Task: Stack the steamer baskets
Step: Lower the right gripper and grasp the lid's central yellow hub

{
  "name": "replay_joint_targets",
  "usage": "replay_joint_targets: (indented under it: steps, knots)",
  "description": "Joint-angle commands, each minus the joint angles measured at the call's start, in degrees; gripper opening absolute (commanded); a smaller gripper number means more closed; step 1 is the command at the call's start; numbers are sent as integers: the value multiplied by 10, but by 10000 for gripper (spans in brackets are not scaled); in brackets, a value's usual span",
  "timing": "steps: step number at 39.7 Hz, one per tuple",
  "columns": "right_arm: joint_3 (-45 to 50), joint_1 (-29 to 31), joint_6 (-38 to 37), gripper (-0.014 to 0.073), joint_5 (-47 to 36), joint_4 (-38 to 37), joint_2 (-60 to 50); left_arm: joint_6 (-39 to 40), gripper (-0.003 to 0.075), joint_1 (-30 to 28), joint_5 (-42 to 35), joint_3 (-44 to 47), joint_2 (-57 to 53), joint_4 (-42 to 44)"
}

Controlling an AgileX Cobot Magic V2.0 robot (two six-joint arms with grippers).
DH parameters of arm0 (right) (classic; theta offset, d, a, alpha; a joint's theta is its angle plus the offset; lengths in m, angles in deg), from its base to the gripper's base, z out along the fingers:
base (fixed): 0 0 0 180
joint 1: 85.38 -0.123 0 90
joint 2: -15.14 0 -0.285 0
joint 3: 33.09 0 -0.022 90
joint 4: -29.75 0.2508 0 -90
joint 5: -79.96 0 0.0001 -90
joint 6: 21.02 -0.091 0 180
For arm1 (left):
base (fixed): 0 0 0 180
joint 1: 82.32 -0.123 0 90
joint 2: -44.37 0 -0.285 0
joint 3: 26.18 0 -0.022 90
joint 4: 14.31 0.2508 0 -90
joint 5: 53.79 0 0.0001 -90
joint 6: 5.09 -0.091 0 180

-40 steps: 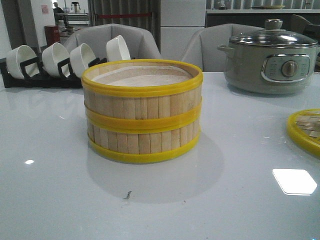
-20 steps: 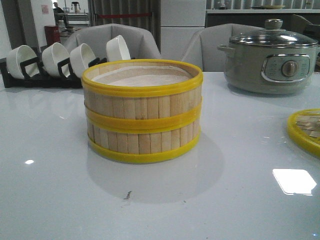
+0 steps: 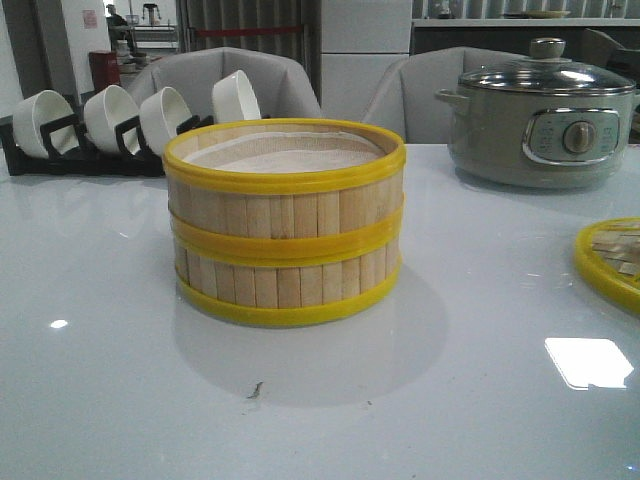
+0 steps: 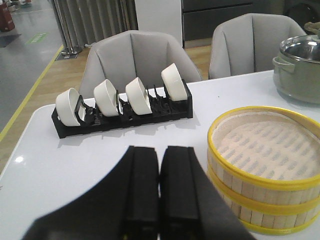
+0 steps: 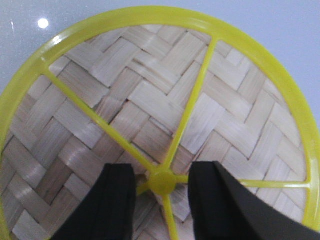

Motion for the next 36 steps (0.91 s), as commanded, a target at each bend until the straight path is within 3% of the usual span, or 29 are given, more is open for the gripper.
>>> replay_joint_targets:
  steps: [1,9,22,36]
  knots:
    - [-20,3,2,370,-24,2,-22,-1,87,2,-51,-16,5,7]
    - [-20,3,2,358,-24,7,-20,-1,87,2,-51,-16,5,7]
    - [-20,3,2,48,-24,9,-20,-1,87,2,-51,-16,5,7]
    - [-27,-20,2,50,-11,9,-42,-1,87,2,-51,-16,5,7]
